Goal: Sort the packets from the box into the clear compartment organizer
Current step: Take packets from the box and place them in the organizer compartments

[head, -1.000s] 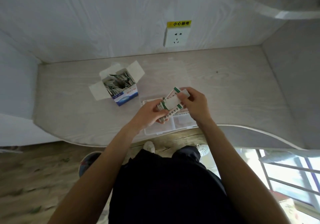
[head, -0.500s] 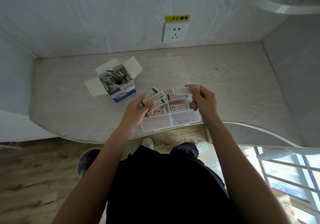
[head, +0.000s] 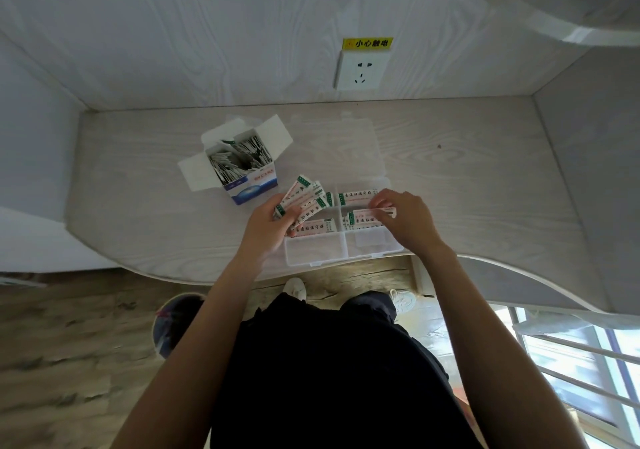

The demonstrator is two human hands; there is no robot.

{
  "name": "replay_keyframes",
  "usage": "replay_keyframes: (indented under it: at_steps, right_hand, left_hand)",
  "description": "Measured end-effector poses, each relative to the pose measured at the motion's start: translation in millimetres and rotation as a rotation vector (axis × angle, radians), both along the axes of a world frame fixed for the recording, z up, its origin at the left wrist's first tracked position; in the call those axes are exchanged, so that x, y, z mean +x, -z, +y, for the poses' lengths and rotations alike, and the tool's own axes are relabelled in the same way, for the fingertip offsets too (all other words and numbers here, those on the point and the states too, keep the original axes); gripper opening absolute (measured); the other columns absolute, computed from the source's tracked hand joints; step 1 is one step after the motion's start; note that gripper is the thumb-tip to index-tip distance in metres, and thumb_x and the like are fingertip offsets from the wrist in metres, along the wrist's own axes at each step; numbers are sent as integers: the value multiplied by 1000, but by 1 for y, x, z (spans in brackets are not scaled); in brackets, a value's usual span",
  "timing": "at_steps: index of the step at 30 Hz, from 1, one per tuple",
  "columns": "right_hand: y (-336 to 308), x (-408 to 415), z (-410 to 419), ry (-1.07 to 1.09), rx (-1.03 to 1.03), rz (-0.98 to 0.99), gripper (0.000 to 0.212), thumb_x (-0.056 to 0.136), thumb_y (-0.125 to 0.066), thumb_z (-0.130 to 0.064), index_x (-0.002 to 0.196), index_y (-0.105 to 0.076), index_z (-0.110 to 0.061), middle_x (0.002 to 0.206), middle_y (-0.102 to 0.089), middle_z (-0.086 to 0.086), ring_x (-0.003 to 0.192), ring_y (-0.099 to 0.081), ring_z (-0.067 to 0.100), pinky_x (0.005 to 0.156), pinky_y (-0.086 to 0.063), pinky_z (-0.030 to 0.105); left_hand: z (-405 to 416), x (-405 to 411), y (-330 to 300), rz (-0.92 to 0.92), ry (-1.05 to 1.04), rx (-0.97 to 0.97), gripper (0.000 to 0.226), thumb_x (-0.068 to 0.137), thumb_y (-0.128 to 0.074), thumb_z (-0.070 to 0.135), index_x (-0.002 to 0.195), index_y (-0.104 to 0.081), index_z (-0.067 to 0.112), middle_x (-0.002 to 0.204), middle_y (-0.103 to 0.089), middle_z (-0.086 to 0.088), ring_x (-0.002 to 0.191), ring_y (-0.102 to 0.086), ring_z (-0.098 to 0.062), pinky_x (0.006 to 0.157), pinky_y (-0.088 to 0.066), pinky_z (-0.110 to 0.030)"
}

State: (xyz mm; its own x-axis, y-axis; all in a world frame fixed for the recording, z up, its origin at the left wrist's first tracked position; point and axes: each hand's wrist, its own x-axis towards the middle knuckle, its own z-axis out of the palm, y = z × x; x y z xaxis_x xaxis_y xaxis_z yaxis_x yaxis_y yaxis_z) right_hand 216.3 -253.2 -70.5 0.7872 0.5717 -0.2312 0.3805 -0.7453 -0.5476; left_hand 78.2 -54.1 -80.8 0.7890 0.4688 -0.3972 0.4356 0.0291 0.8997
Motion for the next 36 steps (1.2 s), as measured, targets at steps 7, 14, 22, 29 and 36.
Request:
replay_keyframes:
  at_steps: [7, 14, 22, 29, 36]
  right_hand:
    - [5, -8, 11, -155, -239, -353, 13, 87, -64, -30, 93, -70, -20, 93, -70, -1, 96, -55, 21, 83, -36, 30]
    - [-5, -28, 23, 73, 159, -269, 10, 87, -66, -21, 85, -70, -12, 76, -69, -1, 63, -62, 14, 57, -44, 19]
    - [-23, -32, 44, 246, 390, 410, 42, 81, -72, -13, 119, -54, -14, 85, -70, 5, 61, -66, 11, 57, -52, 20]
    - [-27, -25, 38, 197, 443, 417, 36, 80, -73, -13, 114, -59, -12, 81, -68, 4, 56, -61, 5, 54, -49, 17]
    - [-28, -20, 30, 275, 586, 560, 26, 81, -70, -8, 105, -62, -7, 67, -70, -3, 62, -64, 7, 63, -56, 23]
  left_hand:
    - [-4, 4, -6, 6, 32, 13, 24, 93, -54, 16, 116, -59, 11, 86, -63, 4, 67, -59, -12, 55, -50, -17]
    - [-12, 10, -8, -4, 65, 44, 25, 92, -58, 17, 115, -59, 8, 86, -64, 0, 55, -59, 2, 51, -46, -12]
    - [-20, 17, -17, -10, 112, 38, 28, 91, -57, 17, 119, -57, 11, 92, -63, 0, 73, -63, -9, 59, -54, -17]
    - [-21, 17, -18, 0, 9, -126, 19, 97, -47, 24, 111, -59, 20, 95, -63, -2, 89, -63, -20, 71, -58, -31]
    - [-18, 16, -17, -32, -38, -205, 25, 89, -59, 7, 112, -62, 13, 94, -66, -4, 81, -68, -16, 67, -58, -24]
